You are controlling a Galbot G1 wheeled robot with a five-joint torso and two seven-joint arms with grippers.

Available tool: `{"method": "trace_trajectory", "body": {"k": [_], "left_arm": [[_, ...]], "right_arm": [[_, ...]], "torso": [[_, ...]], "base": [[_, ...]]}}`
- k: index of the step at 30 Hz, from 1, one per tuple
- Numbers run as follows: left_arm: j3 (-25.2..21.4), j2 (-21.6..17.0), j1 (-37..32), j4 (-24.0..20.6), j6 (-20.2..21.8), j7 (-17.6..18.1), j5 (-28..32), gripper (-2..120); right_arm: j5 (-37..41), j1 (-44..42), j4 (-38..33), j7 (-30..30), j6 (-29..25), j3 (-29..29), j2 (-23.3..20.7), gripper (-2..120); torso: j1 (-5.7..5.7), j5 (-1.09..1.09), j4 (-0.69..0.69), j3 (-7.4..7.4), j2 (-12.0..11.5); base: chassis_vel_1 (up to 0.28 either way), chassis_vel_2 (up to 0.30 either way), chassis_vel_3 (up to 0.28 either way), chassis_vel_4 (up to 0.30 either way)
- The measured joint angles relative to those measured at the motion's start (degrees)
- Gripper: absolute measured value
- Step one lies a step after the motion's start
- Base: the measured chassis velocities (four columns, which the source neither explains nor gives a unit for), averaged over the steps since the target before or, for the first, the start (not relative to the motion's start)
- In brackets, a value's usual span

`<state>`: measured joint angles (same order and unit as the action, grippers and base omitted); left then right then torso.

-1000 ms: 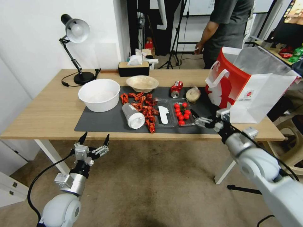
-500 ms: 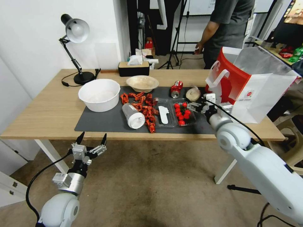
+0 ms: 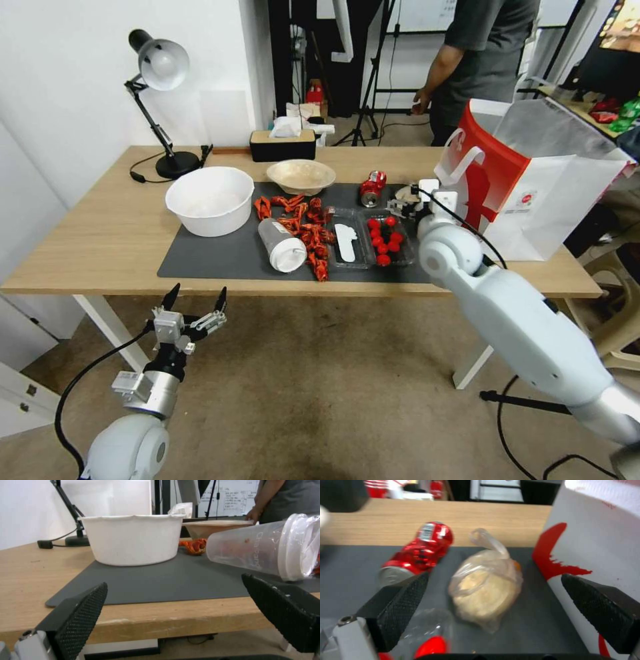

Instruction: Pick up the trash from the table and place it into the takeout bag.

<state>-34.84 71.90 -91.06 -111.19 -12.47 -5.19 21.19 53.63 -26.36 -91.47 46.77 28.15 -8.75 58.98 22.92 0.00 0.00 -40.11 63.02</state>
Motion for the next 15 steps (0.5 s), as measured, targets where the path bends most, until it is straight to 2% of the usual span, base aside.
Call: {"method": "trace_trajectory", "body": {"k": [5,15], "left_arm": [[-0.08,-0.02,-0.03,0.17,-0.63,-0.05,0.0,100],[-0.27,-0.35,0.2,0.52,-0.82,-0.08,0.13,100]], "right_arm": [[0.51,2.47,6.0,1.24,0.2,-0.68,2.13,100],[2.76,5.53,11.81,1.07,0.7,-1.4,4.85,100]], "torso": [[0.0,0.01,0.0,0.0,0.0],[0.0,0.0,0.0,0.01,0.0]], "base": [[0.0,0.0,0.0,0.0],[0.0,0.0,0.0,0.0]]}}
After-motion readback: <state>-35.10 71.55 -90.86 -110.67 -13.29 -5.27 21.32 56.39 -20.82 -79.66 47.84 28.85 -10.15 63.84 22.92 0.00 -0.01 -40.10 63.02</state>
